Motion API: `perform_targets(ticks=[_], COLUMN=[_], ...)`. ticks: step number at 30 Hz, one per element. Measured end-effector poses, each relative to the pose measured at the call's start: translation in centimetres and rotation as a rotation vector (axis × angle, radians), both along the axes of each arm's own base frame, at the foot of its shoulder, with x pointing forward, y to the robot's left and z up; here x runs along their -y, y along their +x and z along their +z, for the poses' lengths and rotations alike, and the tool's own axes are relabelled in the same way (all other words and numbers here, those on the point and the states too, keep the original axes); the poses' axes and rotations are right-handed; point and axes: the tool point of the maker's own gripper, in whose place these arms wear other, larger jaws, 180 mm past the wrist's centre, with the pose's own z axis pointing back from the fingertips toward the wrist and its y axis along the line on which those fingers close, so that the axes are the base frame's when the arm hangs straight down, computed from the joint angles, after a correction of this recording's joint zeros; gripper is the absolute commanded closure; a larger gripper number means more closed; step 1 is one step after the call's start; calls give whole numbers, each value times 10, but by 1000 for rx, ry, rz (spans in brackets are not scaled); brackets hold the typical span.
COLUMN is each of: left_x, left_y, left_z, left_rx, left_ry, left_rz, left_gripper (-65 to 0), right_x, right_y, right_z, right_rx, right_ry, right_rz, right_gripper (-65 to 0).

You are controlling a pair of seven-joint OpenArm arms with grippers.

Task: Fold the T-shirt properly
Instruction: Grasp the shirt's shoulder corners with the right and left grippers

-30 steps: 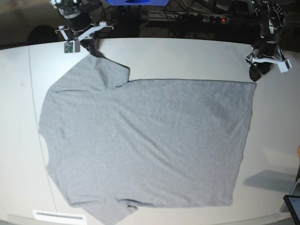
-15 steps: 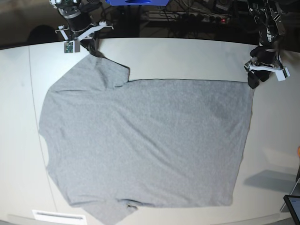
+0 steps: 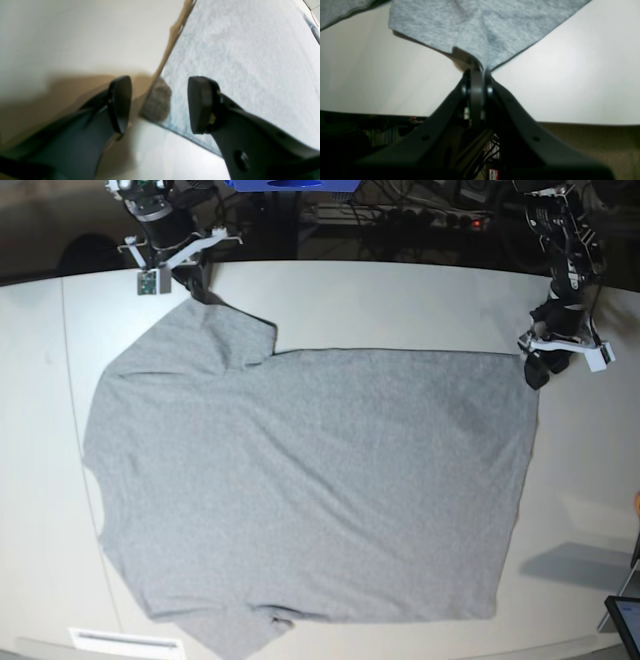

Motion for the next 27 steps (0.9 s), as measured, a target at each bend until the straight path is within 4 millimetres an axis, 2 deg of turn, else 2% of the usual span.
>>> perform_targets(ticks=[3,8,11,13,17,18,27], left_x=[4,25,27,28,31,32,32], left_y=[2,11,11,11,7,6,5], left_z=[0,-4,-5,-5,-10,-11,-11], left_rx=[0,8,11,11,-3,-7,-9], left_ry=[-3,-17,-21,-23,-40,-43,-43], left_rz=[-11,-64,-69,-67,-61,-62,-63], left_gripper=[-349,-348,-334,-267,-25,0,0], right_x=[-1,-2,-2,-2,-2,-2,-1], right_y=[4,8,10,11,11,11,11], right_z=[-1,-2,-1,-1,-1,-1,-1], right_rx=[-9,-17,-14,-13,-13,-13,-13], right_ry=[-1,-1,0,-1,-1,-1,-2], right_rz=[8,16,17,18,18,18,16], right_gripper=[-3,-3,-3,-3,-3,-3,-1])
